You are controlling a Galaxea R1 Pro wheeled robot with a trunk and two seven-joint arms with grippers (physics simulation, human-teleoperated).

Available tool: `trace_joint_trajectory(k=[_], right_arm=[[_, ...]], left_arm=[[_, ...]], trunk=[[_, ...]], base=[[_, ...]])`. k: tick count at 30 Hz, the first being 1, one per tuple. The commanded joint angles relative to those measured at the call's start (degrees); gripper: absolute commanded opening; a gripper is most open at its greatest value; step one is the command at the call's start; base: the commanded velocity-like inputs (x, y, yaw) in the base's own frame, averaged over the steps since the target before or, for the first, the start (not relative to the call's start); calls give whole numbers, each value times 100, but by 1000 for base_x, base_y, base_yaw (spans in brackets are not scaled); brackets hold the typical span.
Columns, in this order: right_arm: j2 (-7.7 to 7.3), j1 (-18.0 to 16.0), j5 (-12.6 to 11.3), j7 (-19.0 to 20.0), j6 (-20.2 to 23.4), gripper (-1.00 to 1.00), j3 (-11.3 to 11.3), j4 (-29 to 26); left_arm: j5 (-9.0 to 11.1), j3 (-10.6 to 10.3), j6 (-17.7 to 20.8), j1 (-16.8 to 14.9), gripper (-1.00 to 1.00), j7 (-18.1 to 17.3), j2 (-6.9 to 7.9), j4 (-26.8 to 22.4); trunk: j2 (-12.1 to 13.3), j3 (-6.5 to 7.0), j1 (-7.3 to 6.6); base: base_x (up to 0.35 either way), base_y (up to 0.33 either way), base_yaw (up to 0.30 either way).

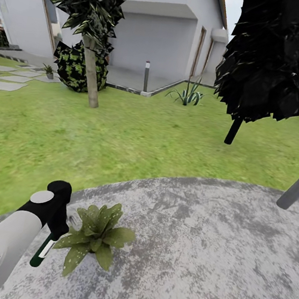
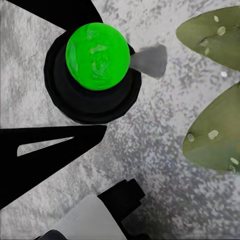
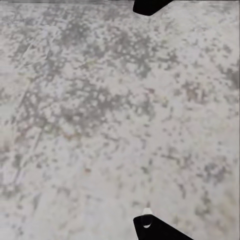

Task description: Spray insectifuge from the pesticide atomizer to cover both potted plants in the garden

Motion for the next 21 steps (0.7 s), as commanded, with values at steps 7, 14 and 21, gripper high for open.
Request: trace_joint_trajectory(k=[7,14,21], right_arm=[[-14,-3,76,7,-18,100,-39,19],[11,-3,55,0,-13,100,-39,4],[11,-3,48,-1,-13,100,-48,4]], left_arm=[[-41,-15,62,-12,-100,-56,35,-78],[-45,-2,69,-21,-100,-56,58,-88],[16,138,184,147,-100,-56,42,-33]], trunk=[[-2,-5,-1],[-2,-5,-1],[-2,-5,-1]], base=[[-154,-243,10],[-230,-208,59],[-125,-104,264]])
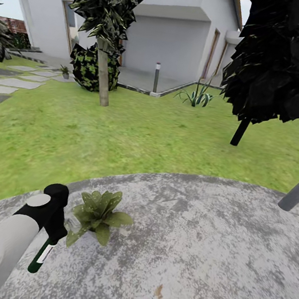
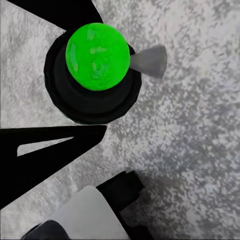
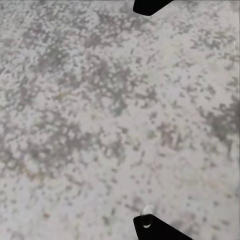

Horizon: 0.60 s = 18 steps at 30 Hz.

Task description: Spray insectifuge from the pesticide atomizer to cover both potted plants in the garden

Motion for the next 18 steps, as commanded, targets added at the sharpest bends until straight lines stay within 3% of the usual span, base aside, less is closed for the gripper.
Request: trace_joint_trajectory(k=[1,5,6,8,11,18], right_arm=[[1,-3,60,-9,-19,100,-47,6],[1,-3,60,-9,-19,100,-48,6],[1,-3,60,-9,-27,100,-48,12],[-4,-3,62,-9,-30,100,-51,8],[-3,-3,60,-9,-28,100,-48,7],[1,-3,60,-9,-27,100,-47,12]], left_arm=[[-37,113,85,19,-100,-55,-24,5],[-15,680,116,39,-100,72,-62,-2],[277,1182,125,69,-100,1041,-136,42],[495,1259,126,160,-100,1695,-243,49],[630,1291,126,206,-100,2295,-427,51],[804,1298,126,626,-100,2442,-538,42]], trunk=[[-2,-5,-1],[-2,-5,-1],[-2,-5,-1],[-2,-5,-1],[-2,-5,-1],[-2,-5,-1]], base=[[-10,-7,167],[-2,-2,42],[0,0,2],[0,0,0],[0,0,8],[0,0,240]])
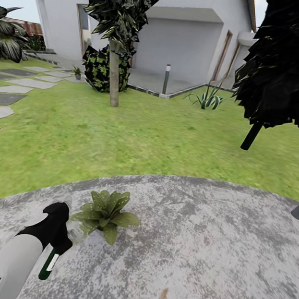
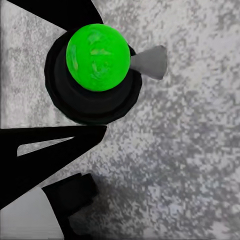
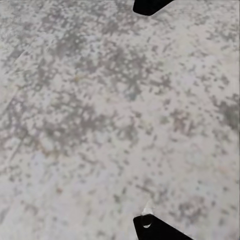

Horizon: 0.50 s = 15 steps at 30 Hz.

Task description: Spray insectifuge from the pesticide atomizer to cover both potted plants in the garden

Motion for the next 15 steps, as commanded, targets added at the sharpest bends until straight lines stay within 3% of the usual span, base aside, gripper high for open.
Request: trace_joint_trajectory(k=[1,2,4,6,7,10,12,15], right_arm=[[2,-4,60,-9,-20,100,-47,7],[2,-4,60,-9,-20,100,-47,5],[2,-4,60,-9,-20,100,-47,2],[0,-4,67,1,-20,100,-47,6],[-15,-4,75,7,-20,100,-47,9],[-17,-4,77,8,-20,100,-43,10],[-2,-4,70,15,-20,100,-39,7],[-7,-4,69,3,-21,100,-46,1]], left_arm=[[-24,24,29,26,-100,-17,-45,-8],[21,25,29,40,-100,44,-69,-7],[360,29,29,60,-100,441,-143,-1],[853,31,29,111,-100,960,-175,37],[1546,25,8,232,-100,1893,-187,296],[2189,24,-33,267,-100,2643,-182,725],[2529,16,-48,273,-100,2813,-183,860],[2586,11,-38,274,-100,2822,-210,881]], trunk=[[-2,-5,-1],[-2,-5,-1],[-2,-5,-1],[-2,-5,-1],[-2,-5,-1],[-2,-5,-1],[-2,-5,-1],[-2,-5,-1]], base=[[0,0,277],[0,0,278],[0,0,229],[0,0,76],[0,0,12],[0,0,5],[0,0,1],[15,-7,0]])
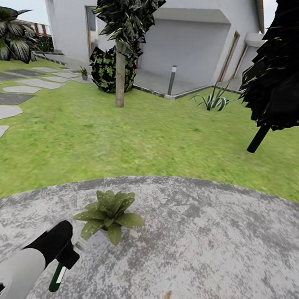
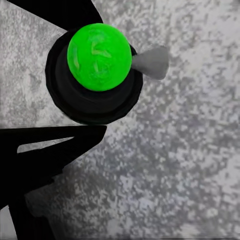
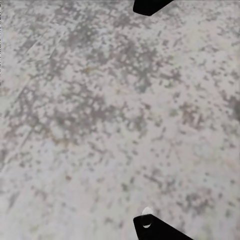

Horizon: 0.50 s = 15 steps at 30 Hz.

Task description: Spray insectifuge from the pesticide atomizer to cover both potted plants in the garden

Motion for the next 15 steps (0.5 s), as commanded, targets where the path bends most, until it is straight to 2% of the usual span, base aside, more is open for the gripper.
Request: trace_joint_trajectory(k=[1,10,15], right_arm=[[1,-4,60,-11,-19,100,-48,7],[1,-4,60,-13,-10,100,-49,13],[1,-4,60,-13,-9,100,-49,15]], left_arm=[[-64,44,15,-2,-100,-55,-14,-10],[-54,72,70,-2,-100,-75,-32,-7],[-45,45,122,-2,-100,-71,-127,-9]], trunk=[[-2,-5,-1],[-2,-5,-1],[-2,-5,-1]], base=[[120,-74,0],[247,-124,-10],[98,-7,-235]])
